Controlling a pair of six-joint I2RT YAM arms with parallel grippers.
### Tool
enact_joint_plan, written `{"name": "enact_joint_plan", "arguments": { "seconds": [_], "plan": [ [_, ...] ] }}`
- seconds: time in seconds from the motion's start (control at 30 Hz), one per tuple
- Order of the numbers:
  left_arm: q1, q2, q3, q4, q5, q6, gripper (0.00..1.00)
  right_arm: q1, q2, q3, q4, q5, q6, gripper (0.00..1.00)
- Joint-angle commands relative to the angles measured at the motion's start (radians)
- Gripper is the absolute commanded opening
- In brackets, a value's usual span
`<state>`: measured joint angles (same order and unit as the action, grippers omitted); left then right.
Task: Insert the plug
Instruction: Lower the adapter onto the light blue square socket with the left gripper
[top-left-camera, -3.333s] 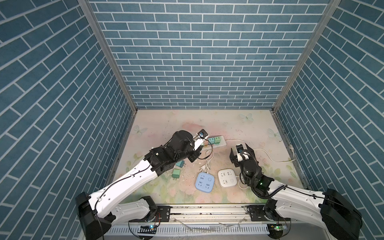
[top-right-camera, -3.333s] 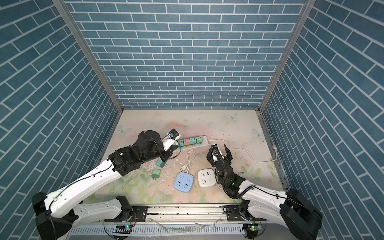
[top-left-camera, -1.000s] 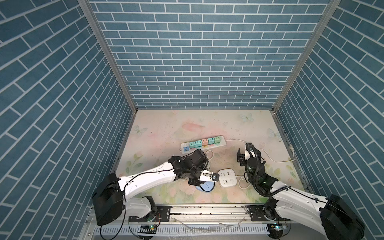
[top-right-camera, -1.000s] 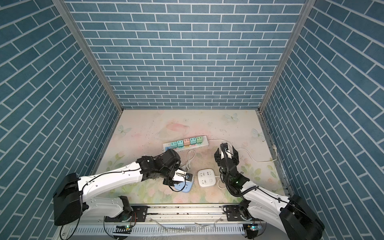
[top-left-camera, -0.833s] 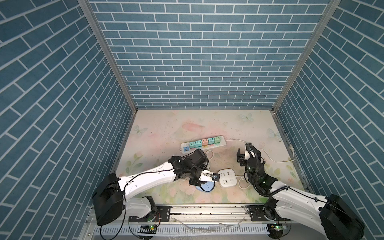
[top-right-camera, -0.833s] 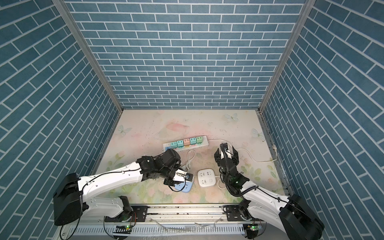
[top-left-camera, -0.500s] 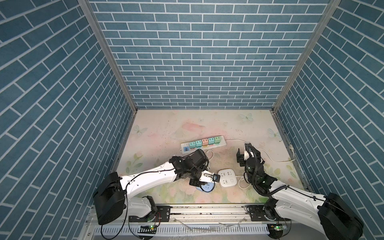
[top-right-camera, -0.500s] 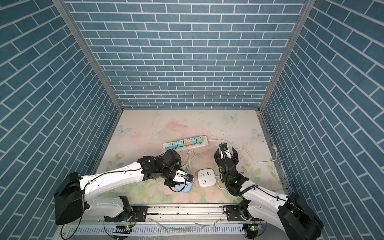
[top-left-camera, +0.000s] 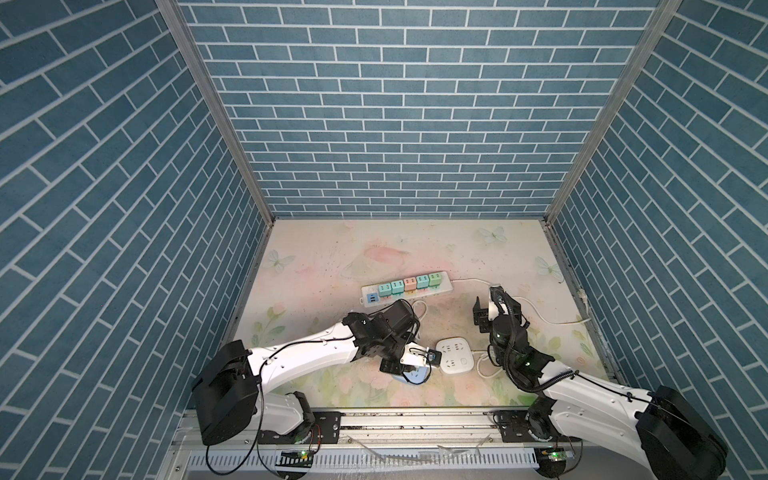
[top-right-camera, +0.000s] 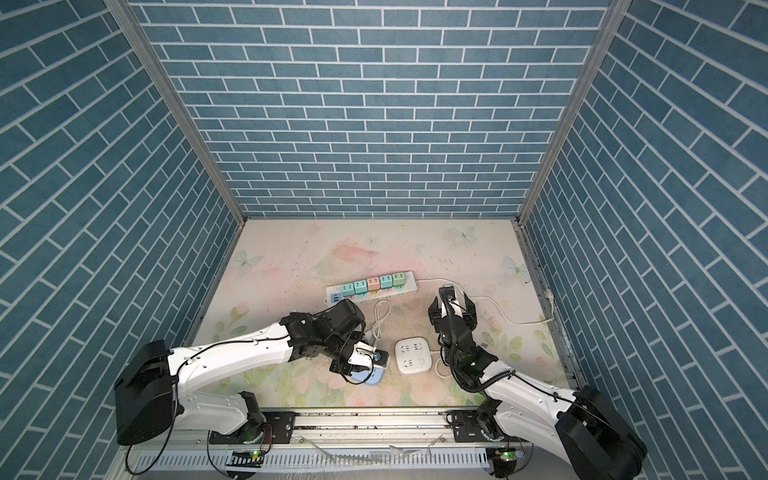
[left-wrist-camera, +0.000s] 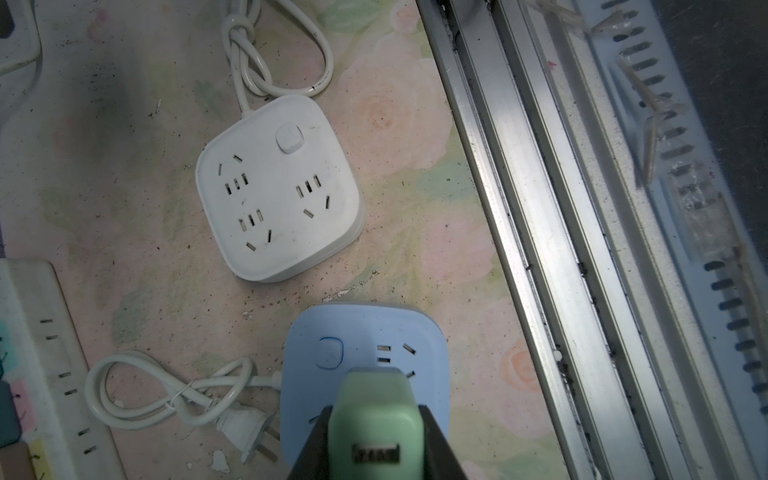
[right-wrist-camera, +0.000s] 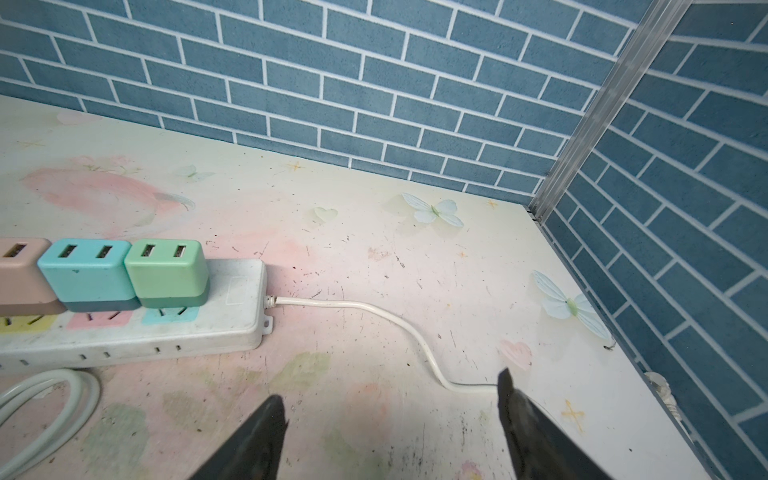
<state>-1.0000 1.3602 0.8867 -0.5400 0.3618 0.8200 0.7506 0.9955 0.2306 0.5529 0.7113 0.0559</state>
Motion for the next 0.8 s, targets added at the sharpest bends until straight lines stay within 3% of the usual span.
{"name": "enact_joint_plan", "arguments": {
  "seconds": [0.0, 0.77],
  "plan": [
    [-0.003, 0.027, 0.0, 0.009, 0.019, 0.004, 0.0, -0.005, -0.014, 0.0, 0.005, 0.001, 0.019, 0.82],
    [-0.003, 0.088, 0.015, 0.039, 0.058, 0.022, 0.0, -0.005, 0.004, 0.01, 0.003, 0.004, 0.02, 0.82]
  ]
}}
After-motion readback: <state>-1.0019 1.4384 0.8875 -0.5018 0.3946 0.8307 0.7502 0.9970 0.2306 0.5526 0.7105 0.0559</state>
